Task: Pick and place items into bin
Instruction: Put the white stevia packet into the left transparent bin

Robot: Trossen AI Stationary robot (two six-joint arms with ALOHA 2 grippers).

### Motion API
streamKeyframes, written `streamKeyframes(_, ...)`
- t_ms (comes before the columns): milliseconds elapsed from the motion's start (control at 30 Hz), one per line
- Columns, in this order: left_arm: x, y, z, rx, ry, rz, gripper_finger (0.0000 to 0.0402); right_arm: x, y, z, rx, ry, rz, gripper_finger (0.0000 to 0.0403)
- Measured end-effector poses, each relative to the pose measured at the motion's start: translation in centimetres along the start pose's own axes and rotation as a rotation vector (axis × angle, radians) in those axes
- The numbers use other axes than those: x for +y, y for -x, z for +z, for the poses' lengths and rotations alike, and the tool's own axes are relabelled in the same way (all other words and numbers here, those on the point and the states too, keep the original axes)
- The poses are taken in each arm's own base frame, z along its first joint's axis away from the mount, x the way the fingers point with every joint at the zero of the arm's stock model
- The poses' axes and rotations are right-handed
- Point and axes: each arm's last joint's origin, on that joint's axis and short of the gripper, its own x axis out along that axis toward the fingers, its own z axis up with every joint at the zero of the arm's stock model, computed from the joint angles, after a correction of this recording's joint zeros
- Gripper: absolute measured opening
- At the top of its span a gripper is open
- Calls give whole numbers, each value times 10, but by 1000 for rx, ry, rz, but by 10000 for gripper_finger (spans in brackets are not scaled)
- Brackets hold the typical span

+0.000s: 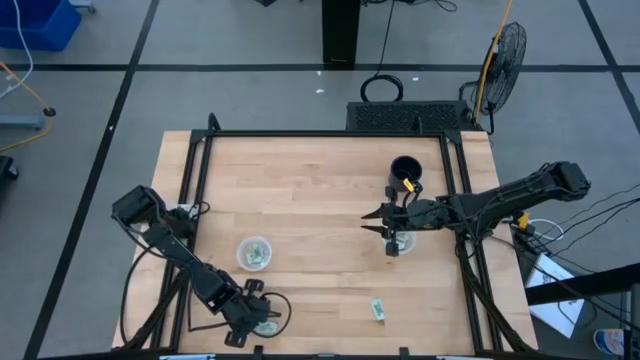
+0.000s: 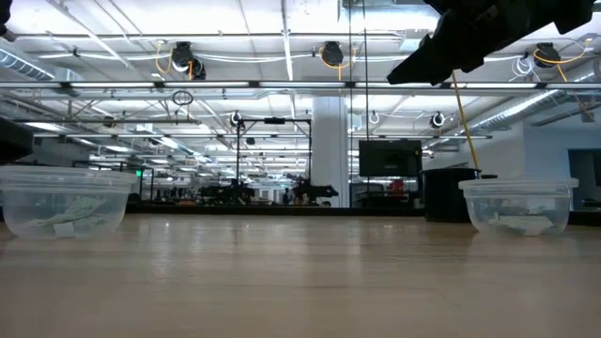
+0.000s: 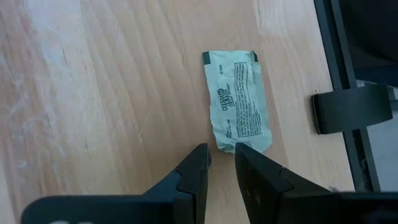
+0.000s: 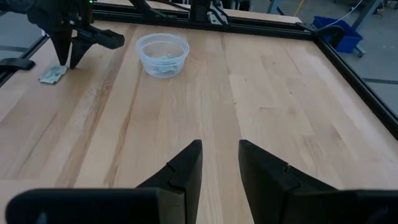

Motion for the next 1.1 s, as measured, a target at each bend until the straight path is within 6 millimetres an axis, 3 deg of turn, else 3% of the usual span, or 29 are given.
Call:
streamKeyframes(700, -2, 10, 7, -102, -48, 25, 90, 0, 0, 0, 0, 0, 0, 100)
streamKeyframes(1000, 0, -15, 3, -54, -144, 36, 89, 0, 0, 0, 1, 1, -1, 100)
streamKeyframes(1100, 2, -15, -2, -5, -153, 66, 69, 0, 0, 0, 3, 2, -1, 100)
